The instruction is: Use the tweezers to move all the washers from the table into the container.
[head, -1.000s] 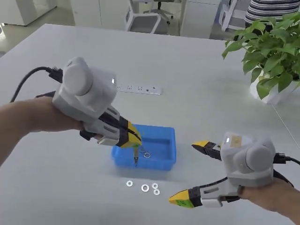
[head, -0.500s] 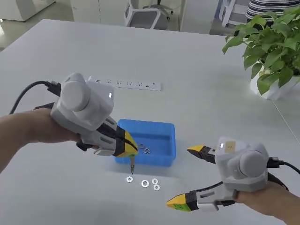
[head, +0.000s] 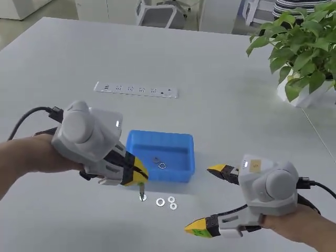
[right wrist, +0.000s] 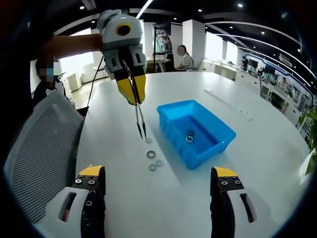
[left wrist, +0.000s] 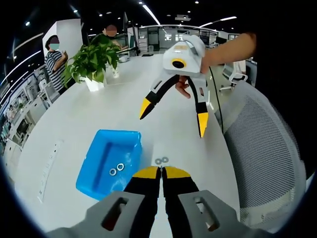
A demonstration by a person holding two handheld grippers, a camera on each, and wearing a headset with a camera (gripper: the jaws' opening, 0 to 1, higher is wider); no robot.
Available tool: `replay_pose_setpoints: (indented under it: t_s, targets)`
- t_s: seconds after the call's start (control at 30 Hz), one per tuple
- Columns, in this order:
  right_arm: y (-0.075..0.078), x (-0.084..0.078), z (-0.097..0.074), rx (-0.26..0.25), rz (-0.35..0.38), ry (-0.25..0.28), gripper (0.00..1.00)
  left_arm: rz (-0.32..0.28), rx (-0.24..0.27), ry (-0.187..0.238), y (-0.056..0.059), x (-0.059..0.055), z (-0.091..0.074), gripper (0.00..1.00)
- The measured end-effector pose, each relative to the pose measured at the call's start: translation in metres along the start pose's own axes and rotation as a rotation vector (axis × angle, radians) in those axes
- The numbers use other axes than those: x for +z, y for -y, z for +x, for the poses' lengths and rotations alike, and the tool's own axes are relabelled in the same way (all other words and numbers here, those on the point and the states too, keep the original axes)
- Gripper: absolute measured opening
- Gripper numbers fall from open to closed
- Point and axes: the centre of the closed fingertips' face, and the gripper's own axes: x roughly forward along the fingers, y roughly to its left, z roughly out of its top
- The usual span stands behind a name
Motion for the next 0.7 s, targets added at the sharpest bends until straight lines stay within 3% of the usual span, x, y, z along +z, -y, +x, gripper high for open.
replay_pose_setpoints:
  t_s: [0.3,0.7]
  targets:
    - [-0.0015,-0.0027,0.0002,0.001,0.003,-0.005,0.87,-0.001,0.003,0.000,0.0019,-0.0054,0.0014,0.05]
    - [-0.0030,-0.0052,0.0020,0.008,0.010,-0.010,0.86,-0.007,0.008,0.014,-0.0015,-0.0029,0.0018,0.05]
